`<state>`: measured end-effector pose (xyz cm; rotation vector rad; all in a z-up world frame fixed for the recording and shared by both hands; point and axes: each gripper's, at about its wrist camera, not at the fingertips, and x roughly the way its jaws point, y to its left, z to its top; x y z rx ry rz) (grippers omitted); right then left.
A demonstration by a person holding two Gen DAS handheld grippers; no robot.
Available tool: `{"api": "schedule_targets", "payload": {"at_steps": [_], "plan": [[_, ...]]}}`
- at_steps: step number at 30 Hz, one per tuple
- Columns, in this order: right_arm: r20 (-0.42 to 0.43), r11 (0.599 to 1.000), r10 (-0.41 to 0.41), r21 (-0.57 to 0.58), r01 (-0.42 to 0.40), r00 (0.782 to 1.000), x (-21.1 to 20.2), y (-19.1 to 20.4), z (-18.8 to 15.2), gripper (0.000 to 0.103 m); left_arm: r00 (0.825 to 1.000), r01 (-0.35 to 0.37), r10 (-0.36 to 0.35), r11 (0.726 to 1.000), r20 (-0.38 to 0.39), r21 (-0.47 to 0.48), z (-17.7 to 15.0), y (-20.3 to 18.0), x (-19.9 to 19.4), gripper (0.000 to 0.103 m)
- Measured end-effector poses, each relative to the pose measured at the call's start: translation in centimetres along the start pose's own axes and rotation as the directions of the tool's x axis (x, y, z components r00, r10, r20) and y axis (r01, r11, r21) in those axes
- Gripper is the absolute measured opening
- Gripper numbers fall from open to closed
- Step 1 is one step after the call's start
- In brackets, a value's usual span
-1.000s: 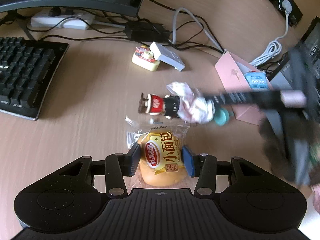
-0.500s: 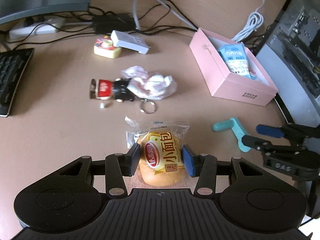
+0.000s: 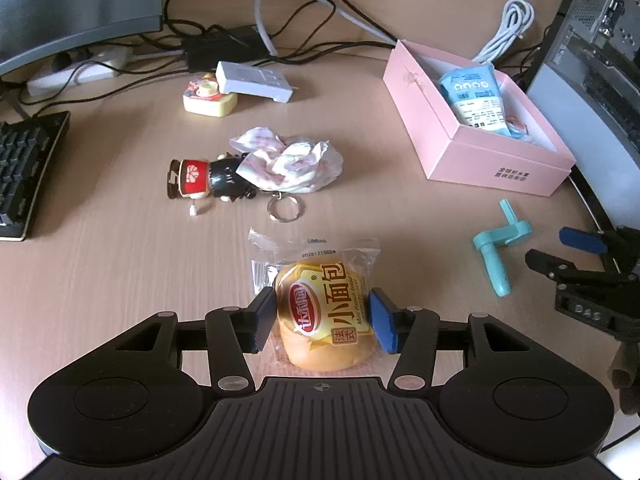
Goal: Organize objects
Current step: 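Lift the bun with the left tool toward the pink box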
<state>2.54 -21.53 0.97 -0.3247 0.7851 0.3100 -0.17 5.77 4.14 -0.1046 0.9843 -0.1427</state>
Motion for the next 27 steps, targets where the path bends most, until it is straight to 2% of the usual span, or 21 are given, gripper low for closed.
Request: {"api": "schedule_targets", "payload": {"at_steps": [3, 5, 7, 11, 17, 19, 21, 23, 27], "plan": [[-0.002, 0.993, 0.061, 0.103, -0.06, 0.998, -0.3, -0.6, 0.1, 0.067, 1.0, -0.002, 0.002, 1.0, -0.001, -0.003, 0.0, 0.0, 0.0, 0.056], [0.007, 0.984, 0.096, 0.148, -0.096, 0.995, -0.4, -0.6, 0.2, 0.079, 1.0, -0.003, 0.003, 1.0, 0.0, -0.002, 0.0, 0.0, 0.0, 0.057], [0.027, 0.979, 0.119, 0.166, -0.122, 0.993, -0.5, -0.3, 0.4, 0.082, 1.0, -0.003, 0.003, 1.0, 0.005, -0.001, 0.0, 0.0, 0.0, 0.059], [0.053, 0.979, 0.137, 0.146, -0.143, 0.989, 0.4, 0.9, 1.2, 0.083, 1.0, -0.005, 0.005, 1.0, 0.005, -0.006, -0.2, 0.0, 0.3, 0.063], [-0.013, 0.976, 0.134, 0.178, -0.129, 0.991, 3.4, 1.8, 2.2, 0.083, 1.0, 0.021, -0.022, 0.998, -0.018, -0.055, -0.4, 0.7, 0.8, 0.068], [-0.012, 0.979, 0.127, 0.162, -0.124, 0.992, 3.5, 2.2, 2.1, 0.083, 1.0, 0.024, -0.025, 0.999, -0.019, -0.044, -0.4, 0.6, 0.8, 0.068], [-0.016, 0.983, 0.118, 0.141, -0.115, 0.993, 3.6, 2.3, 1.9, 0.08, 1.0, 0.024, -0.025, 0.999, -0.018, -0.038, -0.4, 0.5, 0.8, 0.068], [-0.015, 0.984, 0.12, 0.136, -0.117, 0.993, 3.6, 2.1, 2.0, 0.071, 1.0, 0.019, -0.019, 0.999, -0.014, -0.032, -0.5, 0.3, 0.8, 0.068], [-0.015, 0.986, 0.102, 0.136, -0.099, 0.995, 3.1, 1.8, 2.0, 0.071, 1.0, 0.006, -0.006, 1.0, -0.004, -0.003, -0.6, -0.1, 0.9, 0.069]]}}
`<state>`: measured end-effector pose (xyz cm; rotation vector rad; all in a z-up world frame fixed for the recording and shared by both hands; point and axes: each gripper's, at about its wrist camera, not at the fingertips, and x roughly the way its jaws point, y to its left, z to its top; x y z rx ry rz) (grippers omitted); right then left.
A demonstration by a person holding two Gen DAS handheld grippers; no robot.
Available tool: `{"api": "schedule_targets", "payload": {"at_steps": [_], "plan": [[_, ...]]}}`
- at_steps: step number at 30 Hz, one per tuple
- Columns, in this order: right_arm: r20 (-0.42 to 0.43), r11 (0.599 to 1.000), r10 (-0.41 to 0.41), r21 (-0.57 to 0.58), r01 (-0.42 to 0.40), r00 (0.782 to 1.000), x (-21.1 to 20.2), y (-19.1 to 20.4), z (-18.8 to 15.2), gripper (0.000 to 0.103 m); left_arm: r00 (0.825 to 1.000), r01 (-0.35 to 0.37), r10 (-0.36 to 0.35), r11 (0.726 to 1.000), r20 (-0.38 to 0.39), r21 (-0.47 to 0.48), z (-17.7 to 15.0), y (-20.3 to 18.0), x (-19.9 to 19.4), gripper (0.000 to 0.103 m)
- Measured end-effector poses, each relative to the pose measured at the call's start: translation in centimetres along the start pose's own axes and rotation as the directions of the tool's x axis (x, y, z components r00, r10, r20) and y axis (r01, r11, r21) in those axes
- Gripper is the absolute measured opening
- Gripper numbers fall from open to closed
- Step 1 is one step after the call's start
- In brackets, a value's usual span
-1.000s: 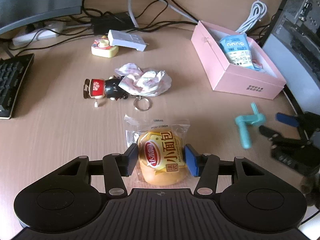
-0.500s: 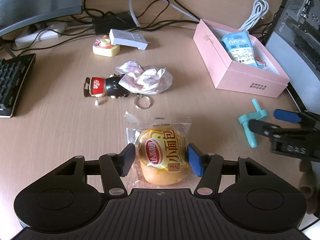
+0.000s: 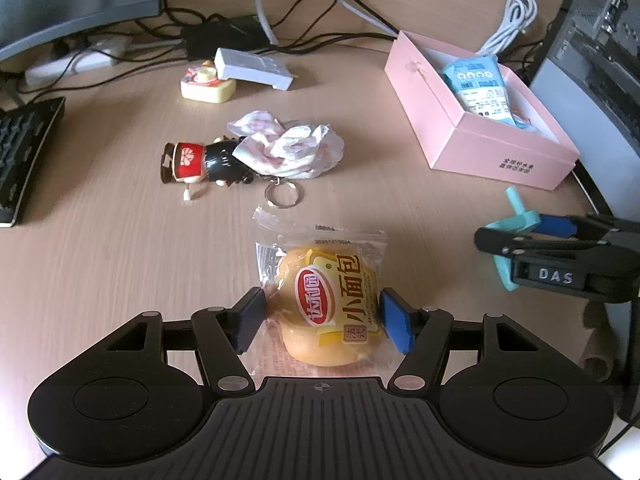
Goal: Organize objects
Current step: 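Lift the bun with the left tool toward the pink box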
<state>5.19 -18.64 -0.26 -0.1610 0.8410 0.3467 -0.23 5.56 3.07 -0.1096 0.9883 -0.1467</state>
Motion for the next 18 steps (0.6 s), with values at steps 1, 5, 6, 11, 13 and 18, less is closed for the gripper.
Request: {"api": "schedule_targets", "payload": {"at_steps": [1, 5, 6, 11, 13, 18], "plan": [[0.005, 1.0, -0.002, 0.0, 0.002, 1.0, -0.4, 0.0, 0.0, 0.071, 1.0, -0.002, 0.002, 1.0, 0.002, 0.005, 0.0, -0.1, 0.0, 0.069], [0.021, 1.0, -0.002, 0.009, 0.002, 1.0, -2.5, -0.3, -0.4, 0.071, 1.0, 0.008, -0.008, 1.0, 0.002, -0.004, -0.2, 0.0, -0.2, 0.065], [0.026, 1.0, -0.006, 0.011, 0.006, 1.0, -3.1, -0.4, -0.4, 0.071, 1.0, 0.018, -0.018, 1.0, -0.001, -0.004, -0.2, -0.1, -0.3, 0.061], [0.057, 0.999, -0.032, 0.039, 0.03, 0.998, -7.0, -1.5, -1.0, 0.071, 0.994, 0.103, -0.103, 0.994, -0.022, 0.018, -1.1, -1.0, -1.0, 0.058], [0.068, 0.998, -0.05, 0.045, 0.047, 0.996, -8.5, -2.2, -1.3, 0.071, 0.989, 0.151, -0.15, 0.988, -0.016, 0.031, -1.3, -1.6, -1.5, 0.057], [0.057, 0.992, -0.096, 0.092, 0.09, 0.994, -10.9, -3.9, -2.6, 0.071, 0.968, 0.246, -0.248, 0.967, 0.031, 0.06, 0.1, -3.4, -3.0, 0.057]]}}
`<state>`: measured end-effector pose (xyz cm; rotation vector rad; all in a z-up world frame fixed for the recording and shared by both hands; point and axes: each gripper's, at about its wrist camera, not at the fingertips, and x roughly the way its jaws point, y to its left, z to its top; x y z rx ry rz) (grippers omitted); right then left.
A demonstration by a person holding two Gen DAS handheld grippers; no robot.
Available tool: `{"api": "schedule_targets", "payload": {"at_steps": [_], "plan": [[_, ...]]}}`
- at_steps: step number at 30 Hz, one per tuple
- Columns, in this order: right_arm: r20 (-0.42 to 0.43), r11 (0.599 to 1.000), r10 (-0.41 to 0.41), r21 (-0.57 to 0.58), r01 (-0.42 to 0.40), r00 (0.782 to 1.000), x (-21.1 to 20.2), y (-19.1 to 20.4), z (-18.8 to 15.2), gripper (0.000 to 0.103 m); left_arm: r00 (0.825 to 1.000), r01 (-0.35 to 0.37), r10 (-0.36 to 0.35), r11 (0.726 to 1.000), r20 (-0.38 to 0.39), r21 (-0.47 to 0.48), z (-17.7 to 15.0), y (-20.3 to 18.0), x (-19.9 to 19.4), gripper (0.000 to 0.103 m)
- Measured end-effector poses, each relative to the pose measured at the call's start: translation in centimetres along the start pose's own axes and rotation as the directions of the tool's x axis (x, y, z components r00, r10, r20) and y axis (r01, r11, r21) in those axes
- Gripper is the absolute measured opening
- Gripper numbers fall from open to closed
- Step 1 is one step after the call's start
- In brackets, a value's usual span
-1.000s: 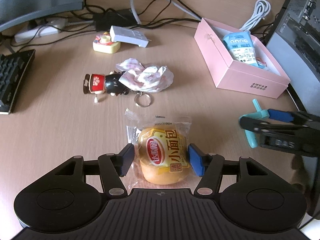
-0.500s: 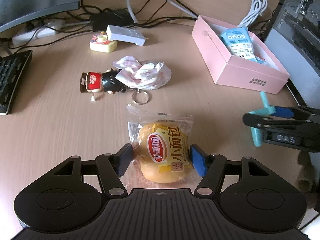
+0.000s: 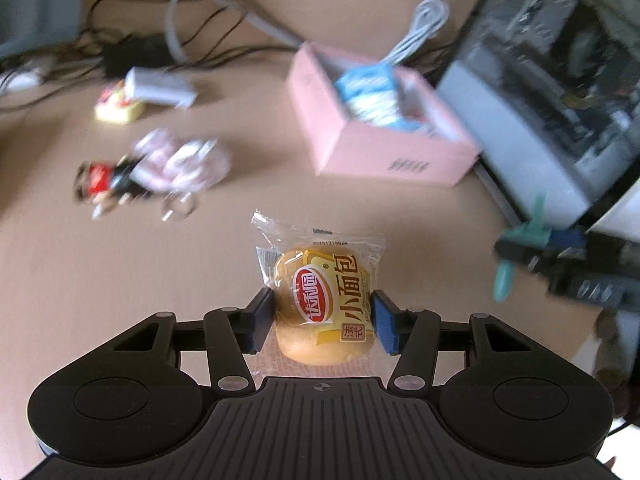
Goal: Organize objects
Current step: 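Lift the bun with the left tool toward the pink box, then lower the bun into the pink box with left tool while right tool drops teal crank there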
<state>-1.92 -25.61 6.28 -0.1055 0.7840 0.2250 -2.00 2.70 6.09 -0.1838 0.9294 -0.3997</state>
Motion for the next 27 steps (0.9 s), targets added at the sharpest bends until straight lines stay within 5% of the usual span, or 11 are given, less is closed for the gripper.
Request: {"api": "schedule_targets", "payload": {"at_steps": [8, 15, 22, 27], "plan": [[-0.015, 0.997, -0.029, 0.076, 0.03, 0.999, -1.5, -1.8, -2.2, 0.071, 0.986, 0.109, -0.117, 0.991, 0.121, 0.074, 5.7, -4.4, -0.9, 0.057], [0.017, 0.993, -0.027, 0.115, 0.025, 0.999, -2.7, -3.0, -3.6, 0.07, 0.969, 0.133, -0.16, 0.98, 0.189, 0.149, 12.8, -9.6, 2.7, 0.057], [0.02, 0.988, -0.014, 0.154, 0.011, 1.0, -2.6, -4.0, -4.3, 0.07, 0.98, 0.078, -0.092, 0.993, 0.176, 0.088, 17.1, -13.1, 13.8, 0.057], [0.023, 0.989, -0.031, 0.147, 0.027, 0.999, -2.9, -4.8, -4.8, 0.07, 0.991, -0.025, 0.014, 0.997, 0.136, 0.076, 15.6, -13.3, 18.6, 0.058]]}}
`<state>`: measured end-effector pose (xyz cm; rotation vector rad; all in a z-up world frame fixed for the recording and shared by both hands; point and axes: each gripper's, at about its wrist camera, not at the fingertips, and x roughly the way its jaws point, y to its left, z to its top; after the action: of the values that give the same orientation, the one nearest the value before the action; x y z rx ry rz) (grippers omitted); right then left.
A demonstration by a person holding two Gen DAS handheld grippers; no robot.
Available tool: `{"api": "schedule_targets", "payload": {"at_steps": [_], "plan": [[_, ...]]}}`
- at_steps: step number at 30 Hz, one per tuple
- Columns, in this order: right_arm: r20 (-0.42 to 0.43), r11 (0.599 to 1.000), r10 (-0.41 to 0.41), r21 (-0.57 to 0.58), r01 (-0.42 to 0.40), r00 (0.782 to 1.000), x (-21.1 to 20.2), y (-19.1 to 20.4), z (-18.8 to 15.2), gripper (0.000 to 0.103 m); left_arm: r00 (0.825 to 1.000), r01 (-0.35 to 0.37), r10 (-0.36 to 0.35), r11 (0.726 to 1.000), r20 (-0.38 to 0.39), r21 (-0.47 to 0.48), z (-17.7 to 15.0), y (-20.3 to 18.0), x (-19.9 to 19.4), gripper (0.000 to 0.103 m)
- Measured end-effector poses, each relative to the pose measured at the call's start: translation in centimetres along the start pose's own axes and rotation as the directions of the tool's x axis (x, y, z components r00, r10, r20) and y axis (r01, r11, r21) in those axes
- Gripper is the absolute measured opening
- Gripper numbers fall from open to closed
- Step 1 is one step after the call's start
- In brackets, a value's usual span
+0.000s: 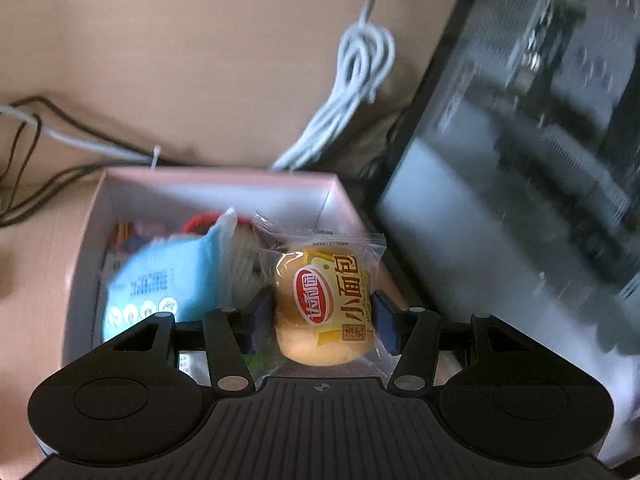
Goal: Organize objects
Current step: 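Lower the bun into the pink box with left tool while right tool drops teal crank there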
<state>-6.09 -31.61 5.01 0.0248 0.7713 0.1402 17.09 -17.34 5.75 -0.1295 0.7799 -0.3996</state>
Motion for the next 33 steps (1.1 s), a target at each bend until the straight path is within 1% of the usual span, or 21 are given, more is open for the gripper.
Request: {"api": "schedule_targets", "payload": {"at_steps": [1, 3, 4, 5, 6, 8, 11, 12, 14, 16, 18, 20, 23, 24, 26, 27, 29, 31, 32, 33], "plan": [[-0.004, 1.0, 0.001, 0.005, -0.001, 1.0, 0.0, -0.3, -0.1, 0.07, 1.0, -0.026, 0.025, 0.999, 0.002, 0.044, -0.7, -0.5, -0.2, 0.059], [-0.014, 1.0, -0.001, 0.016, 0.001, 1.0, 0.1, -0.8, -0.2, 0.07, 0.996, -0.073, 0.078, 0.989, -0.039, 0.125, -1.5, -1.5, -0.1, 0.059], [-0.02, 1.0, -0.004, 0.02, 0.004, 1.0, 0.3, -1.0, -0.1, 0.07, 0.993, -0.087, 0.096, 0.986, -0.064, 0.14, -1.6, -1.6, -0.2, 0.059], [-0.027, 1.0, -0.007, 0.021, 0.007, 1.0, 0.6, -1.1, -0.1, 0.07, 0.991, -0.085, 0.096, 0.988, -0.087, 0.126, -1.5, -1.4, -0.5, 0.059], [-0.03, 1.0, -0.009, 0.02, 0.01, 1.0, 0.8, -1.1, 0.0, 0.07, 0.99, -0.075, 0.085, 0.993, -0.11, 0.092, -1.3, -1.0, -0.8, 0.058], [-0.026, 1.0, -0.001, 0.01, 0.001, 1.0, 1.0, -0.9, 0.3, 0.07, 0.99, -0.034, 0.034, 0.999, -0.138, 0.0, -0.9, 0.1, -1.9, 0.058], [-0.017, 1.0, 0.011, -0.014, -0.011, 1.0, 1.3, -0.4, 0.8, 0.07, 0.986, 0.067, -0.082, 0.993, -0.147, -0.101, -0.3, 1.5, -4.0, 0.058], [-0.016, 1.0, 0.012, -0.02, -0.012, 1.0, 1.6, -0.2, 1.1, 0.07, 0.985, 0.098, -0.115, 0.987, -0.131, -0.127, -0.1, 2.0, -5.1, 0.058], [-0.008, 1.0, 0.016, -0.025, -0.016, 1.0, 1.8, 0.3, 1.8, 0.07, 0.986, 0.146, -0.157, 0.977, -0.06, -0.152, 0.1, 3.1, -7.7, 0.058], [0.012, 0.999, 0.028, -0.016, -0.028, 1.0, 1.9, 0.6, 2.9, 0.07, 0.983, 0.183, -0.183, 0.97, 0.02, -0.161, 0.0, 4.5, -10.6, 0.058], [0.051, 0.999, 0.046, -0.014, -0.045, 0.998, 1.7, 1.1, 4.7, 0.07, 0.979, 0.198, -0.189, 0.968, 0.074, -0.153, -0.7, 6.0, -13.0, 0.058], [0.093, 0.998, 0.062, -0.018, -0.061, 0.994, 1.9, 1.7, 7.0, 0.07, 0.982, 0.174, -0.162, 0.975, 0.096, -0.135, -1.9, 7.8, -14.9, 0.058], [0.159, 0.996, 0.086, 0.018, -0.09, 0.984, 2.8, 2.4, 12.2, 0.07, 0.991, 0.116, -0.105, 0.984, 0.082, -0.138, -4.3, 10.9, -16.8, 0.058], [0.178, 0.992, 0.102, 0.05, -0.113, 0.979, 3.5, 2.3, 14.0, 0.07, 0.993, 0.102, -0.092, 0.983, 0.073, -0.151, -5.2, 11.8, -17.3, 0.058], [0.196, 0.982, 0.109, 0.132, -0.137, 0.974, 5.6, 2.2, 17.4, 0.07, 0.998, 0.044, -0.035, 0.973, 0.045, -0.228, -7.4, 14.2, -18.3, 0.057], [0.191, 0.973, 0.109, 0.18, -0.144, 0.975, 7.1, 1.8, 18.8, 0.07, 0.999, 0.025, -0.017, 0.961, 0.032, -0.276, -8.4, 15.4, -18.6, 0.057], [0.155, 0.947, 0.13, 0.273, -0.169, 0.979, 10.9, 0.9, 21.6, 0.071, 1.0, -0.004, 0.008, 0.941, 0.01, -0.339, -10.1, 17.1, -19.3, 0.057], [0.096, 0.93, 0.137, 0.33, -0.162, 0.986, 14.4, 0.4, 23.1, 0.071, 0.999, -0.048, 0.051, 0.922, -0.005, -0.383, -11.6, 18.5, -20.2, 0.056], [0.07, 0.919, 0.126, 0.368, -0.143, 0.99, 15.6, 0.2, 23.5, 0.071, 0.998, -0.062, 0.063, 0.912, -0.009, -0.405, -12.3, 19.2, -20.7, 0.056], [0.065, 0.903, 0.128, 0.405, -0.143, 0.99, 16.1, -0.1, 23.6, 0.071, 0.997, -0.071, 0.073, 0.905, -0.011, -0.42, -12.9, 19.8, -21.1, 0.056]]}}
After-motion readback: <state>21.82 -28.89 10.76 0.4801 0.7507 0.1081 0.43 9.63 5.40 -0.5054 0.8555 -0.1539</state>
